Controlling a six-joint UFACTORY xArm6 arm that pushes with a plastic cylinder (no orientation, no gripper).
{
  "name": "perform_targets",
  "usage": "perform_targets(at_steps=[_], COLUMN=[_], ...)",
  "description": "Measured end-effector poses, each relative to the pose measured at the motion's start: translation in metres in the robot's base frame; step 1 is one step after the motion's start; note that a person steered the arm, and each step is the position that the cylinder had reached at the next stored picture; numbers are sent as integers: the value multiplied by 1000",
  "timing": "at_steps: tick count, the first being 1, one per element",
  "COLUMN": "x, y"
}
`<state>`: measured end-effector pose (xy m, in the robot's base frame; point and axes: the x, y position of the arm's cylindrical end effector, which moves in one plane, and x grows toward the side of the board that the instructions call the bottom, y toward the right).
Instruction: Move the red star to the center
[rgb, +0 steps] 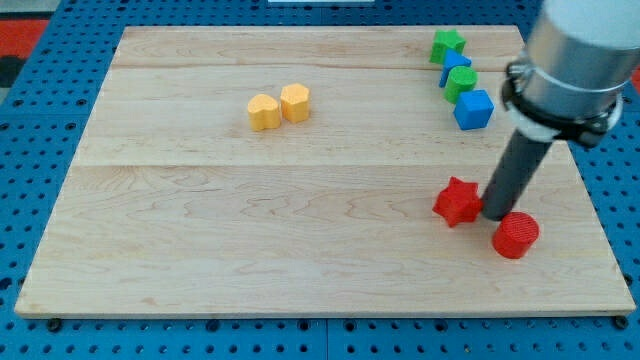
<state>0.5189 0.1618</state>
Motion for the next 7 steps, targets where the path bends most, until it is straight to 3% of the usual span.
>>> perform_targets(at_steps=[2,5,7], x=[-6,-65,-21], y=[-76,-169,-125])
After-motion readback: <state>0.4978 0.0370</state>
